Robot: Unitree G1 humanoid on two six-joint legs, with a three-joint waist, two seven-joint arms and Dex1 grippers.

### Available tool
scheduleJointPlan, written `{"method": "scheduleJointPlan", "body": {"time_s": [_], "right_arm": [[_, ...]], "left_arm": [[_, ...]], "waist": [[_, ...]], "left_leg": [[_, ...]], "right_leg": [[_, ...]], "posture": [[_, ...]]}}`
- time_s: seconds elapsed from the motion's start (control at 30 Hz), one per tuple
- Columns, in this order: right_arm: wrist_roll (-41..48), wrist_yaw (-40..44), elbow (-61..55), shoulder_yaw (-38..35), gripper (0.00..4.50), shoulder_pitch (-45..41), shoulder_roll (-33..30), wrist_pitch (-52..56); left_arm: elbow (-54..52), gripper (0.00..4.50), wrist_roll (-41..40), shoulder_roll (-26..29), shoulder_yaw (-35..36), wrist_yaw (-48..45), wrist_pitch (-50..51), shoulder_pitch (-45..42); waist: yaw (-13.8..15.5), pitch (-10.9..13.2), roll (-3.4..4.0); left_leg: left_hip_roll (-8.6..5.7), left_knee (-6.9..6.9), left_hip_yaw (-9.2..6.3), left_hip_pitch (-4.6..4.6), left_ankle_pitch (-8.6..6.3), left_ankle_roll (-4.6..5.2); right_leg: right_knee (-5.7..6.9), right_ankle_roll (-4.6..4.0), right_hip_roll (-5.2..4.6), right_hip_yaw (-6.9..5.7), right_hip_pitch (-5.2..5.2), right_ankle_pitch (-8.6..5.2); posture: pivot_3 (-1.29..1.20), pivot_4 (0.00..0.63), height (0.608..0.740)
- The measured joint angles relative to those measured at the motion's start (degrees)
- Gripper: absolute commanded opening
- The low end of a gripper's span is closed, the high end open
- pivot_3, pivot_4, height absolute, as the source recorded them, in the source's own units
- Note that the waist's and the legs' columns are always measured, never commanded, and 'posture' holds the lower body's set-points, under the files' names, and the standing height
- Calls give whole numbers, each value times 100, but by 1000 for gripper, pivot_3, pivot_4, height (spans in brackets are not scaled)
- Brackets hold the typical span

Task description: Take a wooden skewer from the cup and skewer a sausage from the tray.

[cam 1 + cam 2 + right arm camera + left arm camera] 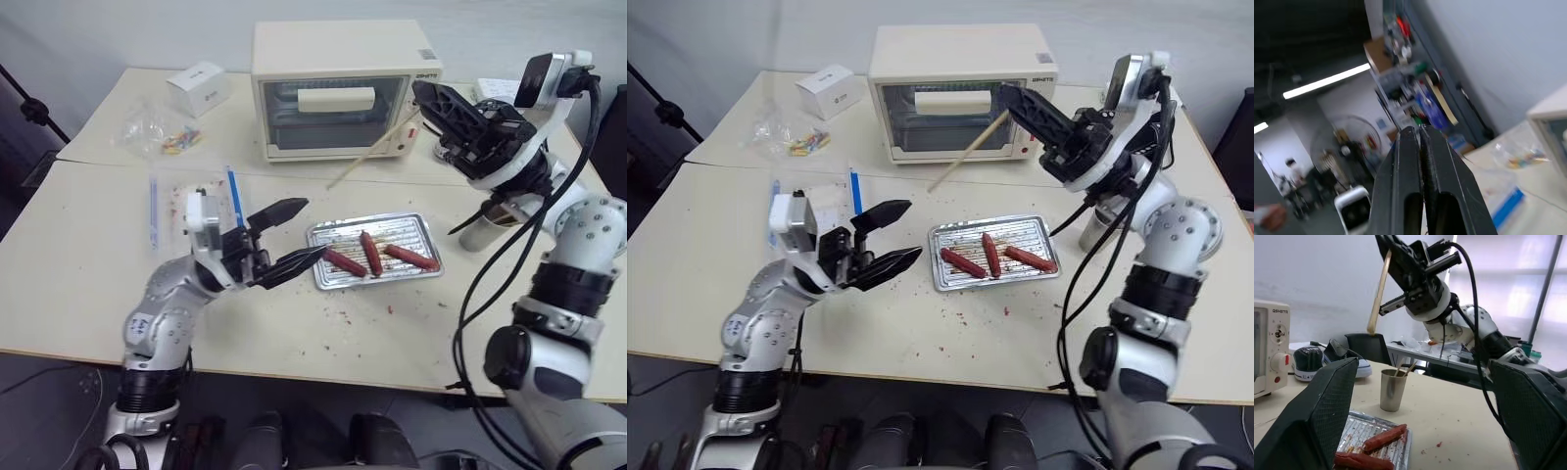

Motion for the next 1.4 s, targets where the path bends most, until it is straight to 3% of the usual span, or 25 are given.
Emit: {"method": "scheduleJointPlan", "body": {"time_s": [0.13,0.4,0.57,0.9,1.1,1.27,1.4], "right_arm": [[642,-645,-310,30,69,413,379,102],[1180,-1126,-651,409,69,808,492,-33],[1340,-1243,-689,557,0,911,490,-202],[1406,-1323,-800,859,0,1181,435,-436],[1337,-1285,-1076,996,0,1365,374,-770],[1172,-1186,-1275,1116,1645,1818,-65,-850],[285,-545,-1928,1110,2966,2478,-1214,-1390]], "left_arm": [[143,4500,237,-323,-65,266,-379,-218],[223,4500,354,-638,-186,559,-644,-339],[99,3292,336,-640,-255,593,-615,-329],[92,154,302,-689,-280,705,-569,-330],[81,50,253,-771,-271,807,-543,-339],[84,0,264,-466,-201,809,-516,-426],[125,0,379,370,9,399,-603,-235]], "waist": [[-22,0,0],[-33,0,0],[-30,0,0],[-27,0,0],[-24,0,0],[-17,0,0],[-6,0,1]], "left_leg": [[-3,11,-9,-20,3,5],[-3,10,-13,-20,4,6],[-3,10,-13,-20,4,6],[-3,10,-14,-20,4,7],[-4,10,-16,-21,4,7],[-6,10,-16,-21,5,8],[-8,-2,-16,-20,5,9]], "right_leg": [[5,6,1,-9,-10,3],[5,5,2,-11,-10,3],[4,6,2,-12,-9,3],[4,6,1,-12,-9,3],[3,6,1,-13,-9,3],[1,6,0,-13,-7,3],[-10,6,1,-15,-7,3]], "posture": [[0,150,740],[0,150,740],[0,150,740],[0,150,740],[0,150,740],[0,150,740],[0,150,740]]}}
